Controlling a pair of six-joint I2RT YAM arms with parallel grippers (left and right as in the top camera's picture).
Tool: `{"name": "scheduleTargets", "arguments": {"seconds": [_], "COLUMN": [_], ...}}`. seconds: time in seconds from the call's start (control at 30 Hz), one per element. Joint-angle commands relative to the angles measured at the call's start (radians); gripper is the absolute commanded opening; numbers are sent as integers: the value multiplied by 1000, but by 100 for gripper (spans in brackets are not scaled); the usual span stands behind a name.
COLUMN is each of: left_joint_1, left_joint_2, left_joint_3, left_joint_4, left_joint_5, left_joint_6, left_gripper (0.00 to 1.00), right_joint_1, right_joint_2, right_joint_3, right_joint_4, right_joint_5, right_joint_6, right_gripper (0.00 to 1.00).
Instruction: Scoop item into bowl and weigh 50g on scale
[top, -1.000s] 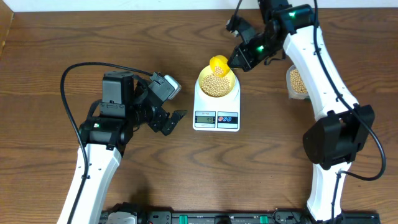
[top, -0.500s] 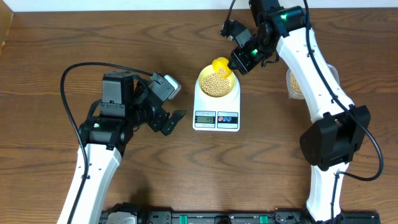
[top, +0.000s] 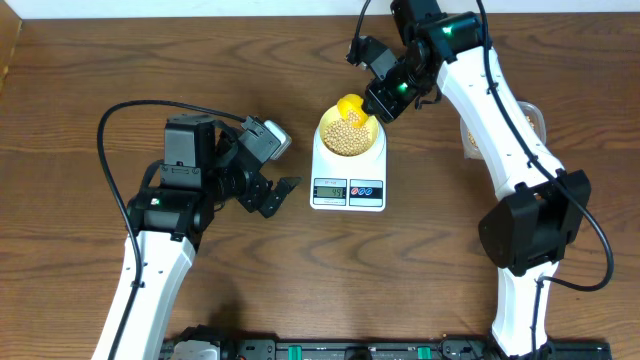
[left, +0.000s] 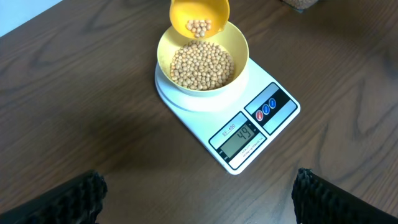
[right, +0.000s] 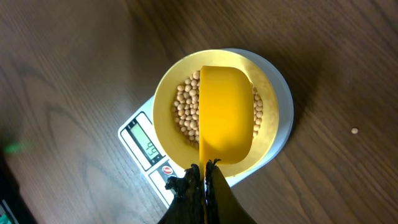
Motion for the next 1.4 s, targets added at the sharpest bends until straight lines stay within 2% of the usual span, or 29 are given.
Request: {"name": "scheduleTargets", "arguments": {"seconds": [0.0,1.37], "left_joint_1": [3,3], "left_joint_2": [7,7], "left_joint_3": [-4,-4], "left_joint_4": [1,1], "left_joint_5": [5,5], "left_joint_6": [10,10], "left_gripper": [98,98], "right_joint_1": [5,6], "right_joint_2": [-34,-34], "right_joint_3": [14,14], "right_joint_4": [2,5], "right_joint_5": [-3,13], "right_joint_6": [-17,8], "right_gripper": [1,1]}}
